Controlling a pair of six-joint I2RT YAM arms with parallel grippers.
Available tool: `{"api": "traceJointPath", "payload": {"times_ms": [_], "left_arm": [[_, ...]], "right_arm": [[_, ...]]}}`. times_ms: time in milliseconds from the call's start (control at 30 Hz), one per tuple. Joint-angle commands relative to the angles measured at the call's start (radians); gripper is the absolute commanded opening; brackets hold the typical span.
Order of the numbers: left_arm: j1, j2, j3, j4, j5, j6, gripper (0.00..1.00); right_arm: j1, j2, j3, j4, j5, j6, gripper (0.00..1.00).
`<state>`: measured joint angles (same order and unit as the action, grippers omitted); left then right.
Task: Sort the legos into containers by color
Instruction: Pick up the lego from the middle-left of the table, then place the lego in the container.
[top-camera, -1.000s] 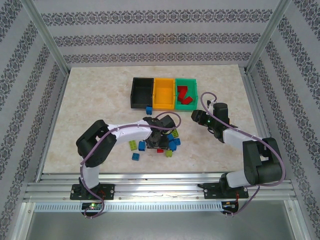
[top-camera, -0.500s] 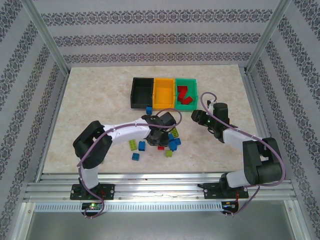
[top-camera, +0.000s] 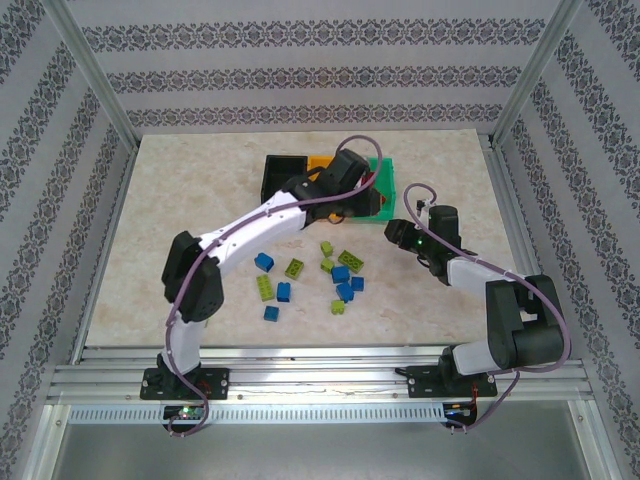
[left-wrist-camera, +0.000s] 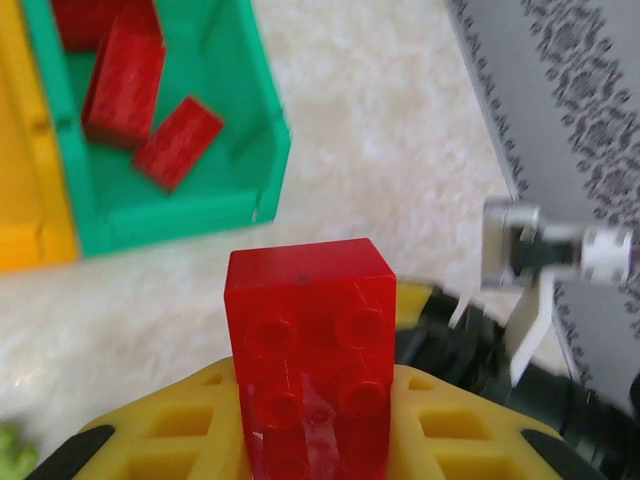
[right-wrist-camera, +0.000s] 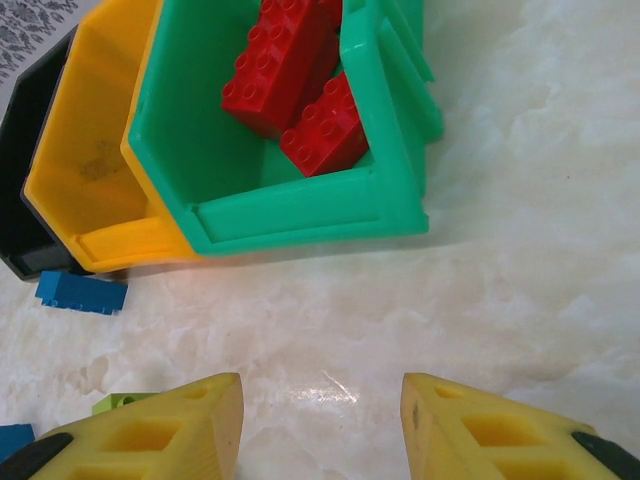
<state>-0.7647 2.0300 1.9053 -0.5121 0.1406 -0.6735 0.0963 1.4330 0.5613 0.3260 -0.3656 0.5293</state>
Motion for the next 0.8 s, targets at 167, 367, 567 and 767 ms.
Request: {"api": "traceJointPath", "payload": {"times_ms": [167,367,567,767], "left_arm": [[0.066,0.309,0.416,-0.007,0.054,0.045,0.21],[0.101,0.521,0.692,-0.004,0.034,0.014,0.2],[0.131,0.596,0.696,0.142,0.035,-0.089,0.17],[0.133,0.634,0.706,0.22,0.014,-0.138,0.19]], "right_arm": [[-0.026,-0.032,-0.013,0.024,-0.023,0.022,0.46],[-0.035,-0.033,-0.019,0.03,-0.033,0.03,0.46],[-0.04,-0.043,-0.024,0.032,-0.037,0.034,0.46],[-0.04,-0.033,-0.024,0.043,-0.045,0.042,0.46]]}}
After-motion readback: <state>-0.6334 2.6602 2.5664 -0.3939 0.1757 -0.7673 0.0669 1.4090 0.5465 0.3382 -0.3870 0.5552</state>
